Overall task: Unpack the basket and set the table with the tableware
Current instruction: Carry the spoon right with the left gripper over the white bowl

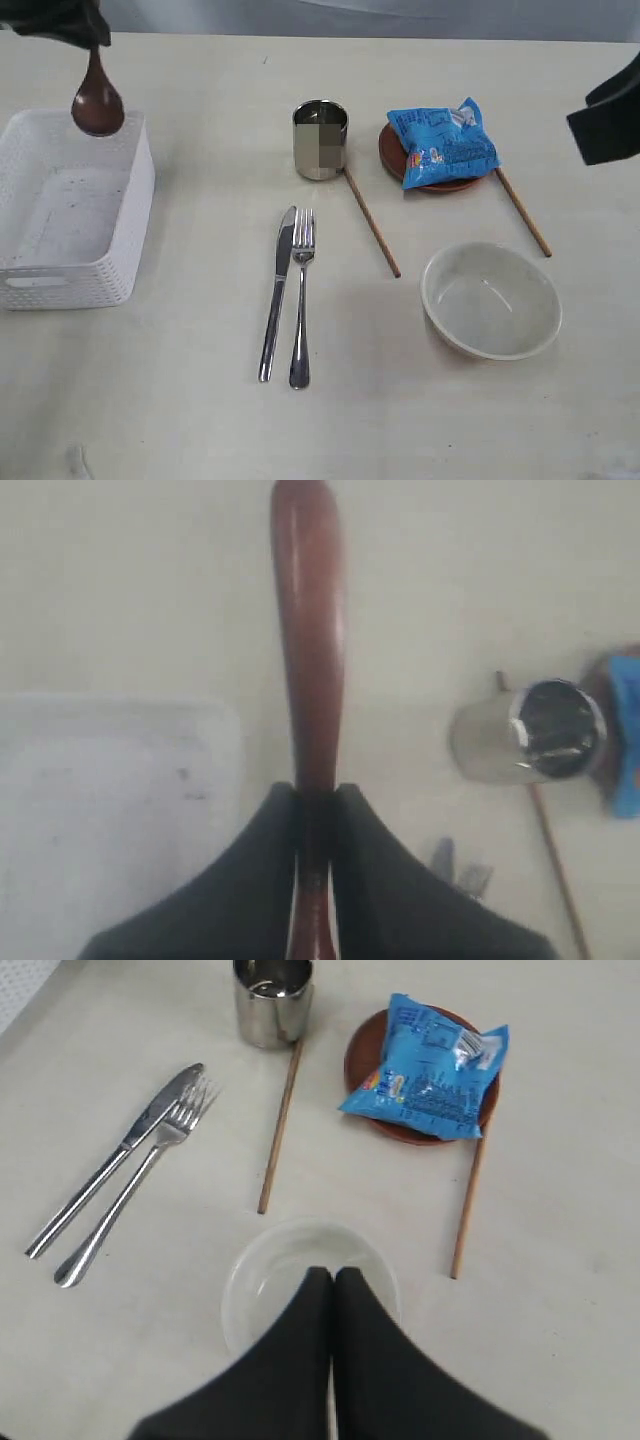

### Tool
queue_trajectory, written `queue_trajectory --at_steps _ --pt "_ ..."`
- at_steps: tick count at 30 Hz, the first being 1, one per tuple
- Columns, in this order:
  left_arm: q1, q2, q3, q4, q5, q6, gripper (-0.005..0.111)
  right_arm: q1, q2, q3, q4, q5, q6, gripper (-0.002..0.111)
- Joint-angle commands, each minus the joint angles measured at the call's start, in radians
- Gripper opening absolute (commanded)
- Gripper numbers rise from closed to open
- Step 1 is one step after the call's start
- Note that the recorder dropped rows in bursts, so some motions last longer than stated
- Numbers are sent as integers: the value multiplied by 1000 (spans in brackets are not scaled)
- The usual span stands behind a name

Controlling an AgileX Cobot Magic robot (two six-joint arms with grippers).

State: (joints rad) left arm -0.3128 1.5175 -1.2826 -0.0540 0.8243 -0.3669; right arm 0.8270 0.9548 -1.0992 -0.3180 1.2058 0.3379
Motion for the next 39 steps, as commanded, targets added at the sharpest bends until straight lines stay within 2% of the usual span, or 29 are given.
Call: queue_trajectory --at_steps 1,8,11,12,14,16,19,22,25,31,39 --pt "-155 3 -25 -82 -19 29 0 -69 -7 2 -40 14 16 -1" --pt "-422 83 -25 -115 -244 31 0 -325 -7 2 -44 15 -78 -1" --pt "-518 125 -25 -128 -385 37 0 -406 -23 2 -21 15 -81 -1" --pt "-585 159 -25 -128 -494 88 0 -449 -41 2 -8 2 -78 -1" --pt "-655 214 -25 -128 -609 164 0 -508 -68 2 32 -4 -76 -1" --pt "-695 271 -27 -128 -670 182 0 -554 -95 2 80 -42 -104 -1" --pt "-722 346 -69 -128 -668 200 0 -569 -113 2 103 -58 -127 -1" --pt "-761 413 -154 -128 -668 287 0 -569 -113 8 112 -76 -141 -1" --pt "-767 477 -234 -125 -659 315 0 -569 -113 56 112 -111 -141 -1" --pt "-767 537 -246 -88 -663 322 0 -569 -113 144 144 -179 -141 -1" --pt "-767 552 -248 -75 -664 322 0 -569 -113 162 156 -206 -141 -1"
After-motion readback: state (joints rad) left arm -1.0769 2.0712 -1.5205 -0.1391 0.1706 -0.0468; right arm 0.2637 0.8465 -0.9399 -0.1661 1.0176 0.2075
